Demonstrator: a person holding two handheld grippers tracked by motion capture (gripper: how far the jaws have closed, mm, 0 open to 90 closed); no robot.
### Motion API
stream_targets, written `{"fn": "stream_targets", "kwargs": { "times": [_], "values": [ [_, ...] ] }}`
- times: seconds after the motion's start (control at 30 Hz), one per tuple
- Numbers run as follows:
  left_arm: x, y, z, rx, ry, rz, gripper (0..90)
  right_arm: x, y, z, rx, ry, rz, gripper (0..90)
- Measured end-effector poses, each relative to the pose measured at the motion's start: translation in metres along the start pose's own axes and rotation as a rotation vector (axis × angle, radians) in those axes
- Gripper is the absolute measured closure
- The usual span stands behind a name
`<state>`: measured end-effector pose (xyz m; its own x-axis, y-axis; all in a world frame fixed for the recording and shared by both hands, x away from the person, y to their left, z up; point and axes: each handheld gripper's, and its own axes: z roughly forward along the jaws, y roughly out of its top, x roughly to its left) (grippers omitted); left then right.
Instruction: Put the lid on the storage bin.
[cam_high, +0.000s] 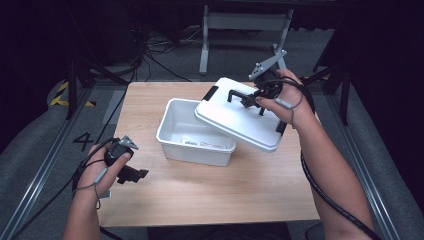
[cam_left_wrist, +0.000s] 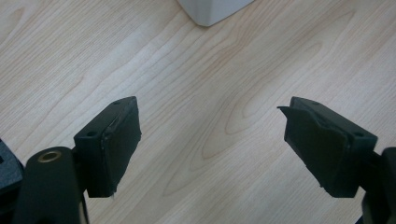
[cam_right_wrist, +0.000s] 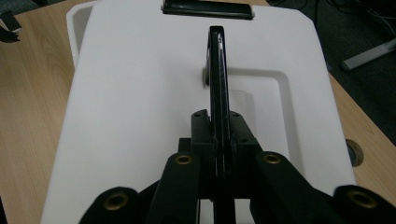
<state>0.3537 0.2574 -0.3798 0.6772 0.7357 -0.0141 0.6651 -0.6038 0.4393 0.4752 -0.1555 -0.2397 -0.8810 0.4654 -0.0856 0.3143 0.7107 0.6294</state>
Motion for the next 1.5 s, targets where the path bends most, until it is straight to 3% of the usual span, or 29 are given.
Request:
{"fn": "stream_targets", "kwargs": {
  "times": [0.37, 0.53, 0.67, 0.87, 1.5],
  "values": [
    [0.001, -0.011, -0.006, -0.006, 0.024, -0.018, 19.1, 0.009, 0.023, 0.022, -0.008, 0.033, -0.064, 84.2],
    [0.001, -0.017, -0.007, -0.008, 0.023, -0.030, 19.1, 0.012, 0.033, 0.038, -0.028, 0.097, -0.091, 84.2],
    [0.002, -0.020, -0.009, -0.014, 0.025, -0.036, 19.1, 0.014, 0.039, 0.051, -0.027, 0.104, -0.113, 84.2],
    [0.003, -0.026, -0.012, -0.013, 0.029, -0.056, 19.1, 0.016, 0.046, 0.066, -0.009, 0.109, -0.135, 84.2],
    [0.001, -0.043, -0.018, -0.015, 0.043, -0.098, 19.1, 0.024, 0.056, 0.112, -0.010, 0.189, -0.217, 84.1]
  ]
}}
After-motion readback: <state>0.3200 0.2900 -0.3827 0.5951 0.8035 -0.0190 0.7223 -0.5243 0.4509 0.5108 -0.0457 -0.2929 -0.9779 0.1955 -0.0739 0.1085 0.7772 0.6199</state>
